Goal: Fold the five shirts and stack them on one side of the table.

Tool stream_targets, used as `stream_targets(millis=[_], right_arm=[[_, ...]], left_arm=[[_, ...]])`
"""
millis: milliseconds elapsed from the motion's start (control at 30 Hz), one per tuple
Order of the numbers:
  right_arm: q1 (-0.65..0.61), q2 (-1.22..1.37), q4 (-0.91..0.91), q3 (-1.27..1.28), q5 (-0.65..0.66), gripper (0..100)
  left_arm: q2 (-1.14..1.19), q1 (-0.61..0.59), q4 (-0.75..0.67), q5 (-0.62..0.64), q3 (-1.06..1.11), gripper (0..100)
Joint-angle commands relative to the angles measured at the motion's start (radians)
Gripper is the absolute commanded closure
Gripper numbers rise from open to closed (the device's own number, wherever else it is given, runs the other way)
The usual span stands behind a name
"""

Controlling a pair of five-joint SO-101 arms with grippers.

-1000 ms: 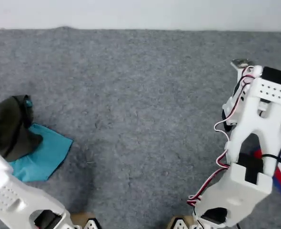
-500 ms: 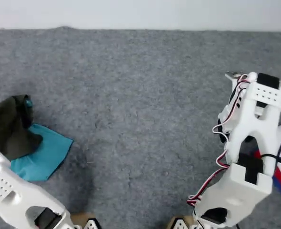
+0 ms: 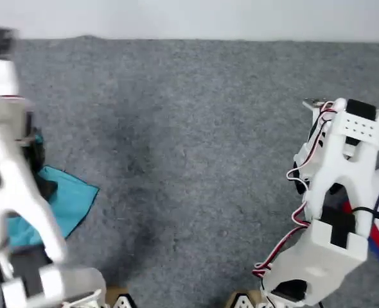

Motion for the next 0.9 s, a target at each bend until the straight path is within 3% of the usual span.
stream_targets(millis=[0,133,167,233,300,400,633,733,867], right_arm=[[-0.008,-0.042,0.035,-0.003,-0.012,73.2],[-0.007,-0.042,0.036,-0.003,-0.012,73.2],[-0.005,-0.042,0.038,-0.003,-0.012,73.2],[-0.005,-0.042,0.038,-0.002,-0.012,73.2],[-0.004,-0.042,0.039,-0.002,-0.009,73.2],[-0.004,-0.042,0.039,-0.002,-0.011,73.2],[-0.004,-0.041,0.039,-0.002,-0.009,73.0],[-0.007,-0.041,0.038,0.018,-0.006,72.9],[-0.010,-0.041,0.030,0.083,-0.006,72.9]], left_arm=[[-0.324,0.405,0.032,-0.002,0.093,99],[-0.477,0.796,0.026,-0.009,0.199,99],[-0.497,0.862,0.023,-0.008,0.220,99],[-0.526,0.879,0.020,-0.002,0.249,99],[-0.535,0.778,0.026,0.011,0.288,99],[-0.534,0.483,-0.015,0.015,0.369,98],[-0.534,-0.146,-0.417,0.014,0.670,78],[-0.532,-0.293,-0.609,-0.006,0.806,75],[-0.532,-0.370,-0.887,-0.132,0.975,75]])
